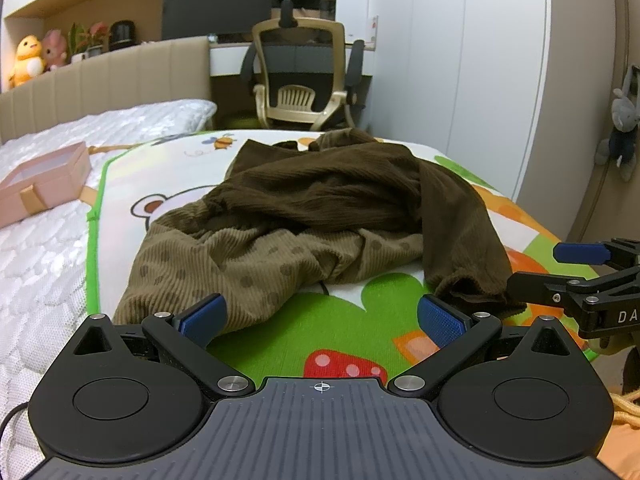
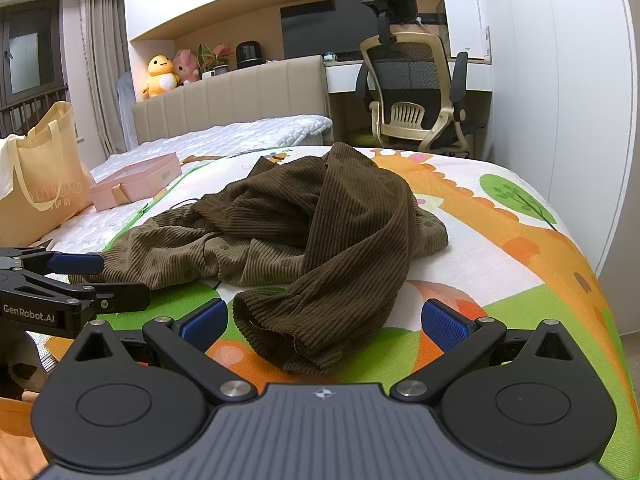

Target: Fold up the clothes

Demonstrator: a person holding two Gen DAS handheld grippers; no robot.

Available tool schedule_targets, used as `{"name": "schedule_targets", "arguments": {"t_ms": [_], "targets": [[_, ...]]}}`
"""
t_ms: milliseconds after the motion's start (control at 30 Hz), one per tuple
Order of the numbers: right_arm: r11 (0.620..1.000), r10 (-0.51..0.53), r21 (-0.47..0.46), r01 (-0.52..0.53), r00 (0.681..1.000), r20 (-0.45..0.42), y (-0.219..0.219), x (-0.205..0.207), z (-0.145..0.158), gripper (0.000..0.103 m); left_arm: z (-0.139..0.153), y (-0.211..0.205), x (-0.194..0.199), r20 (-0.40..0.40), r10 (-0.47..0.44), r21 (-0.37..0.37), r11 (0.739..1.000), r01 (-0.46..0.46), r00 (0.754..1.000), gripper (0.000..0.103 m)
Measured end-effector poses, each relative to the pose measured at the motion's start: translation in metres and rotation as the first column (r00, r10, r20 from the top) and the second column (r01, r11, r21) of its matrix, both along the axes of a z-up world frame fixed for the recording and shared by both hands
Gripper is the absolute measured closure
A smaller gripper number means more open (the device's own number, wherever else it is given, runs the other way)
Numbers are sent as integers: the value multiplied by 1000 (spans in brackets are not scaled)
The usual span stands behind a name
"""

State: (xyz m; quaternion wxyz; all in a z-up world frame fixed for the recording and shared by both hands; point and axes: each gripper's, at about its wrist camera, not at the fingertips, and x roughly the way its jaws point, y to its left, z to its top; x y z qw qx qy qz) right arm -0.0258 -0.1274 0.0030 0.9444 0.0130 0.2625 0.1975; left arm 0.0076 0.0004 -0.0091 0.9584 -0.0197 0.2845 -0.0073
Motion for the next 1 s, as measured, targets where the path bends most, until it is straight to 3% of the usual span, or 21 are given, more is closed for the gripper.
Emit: {"name": "schedule_targets", "arguments": {"t_ms": [267, 433, 533, 667, 833, 1000], "targets": [[1000, -10, 20, 11, 998, -57, -10, 42, 5, 0, 6, 18, 36, -73, -66, -94, 994, 59, 995, 0], [992, -71, 85, 90, 976, -207, -34, 83, -11, 0, 23, 36, 72, -39, -92, -143, 986, 86, 995, 0], [983, -70, 139, 119, 948, -311, -45, 96, -27, 0, 20, 51, 101, -68, -89, -181, 981, 75, 994, 0], [983, -52, 152, 103, 950, -307, -46, 96, -30, 0, 5, 72, 133, -143, -80, -237, 971, 44, 987, 0], [968, -74, 205, 143, 948, -309, -51, 95, -33, 0, -12, 86, 142, -178, -77, -299, 954, 21, 981, 0], [989, -59, 114, 98, 951, -303, -39, 100, -31, 0, -27, 99, 149, -206, -78, -359, 933, -1, 975, 0]]}}
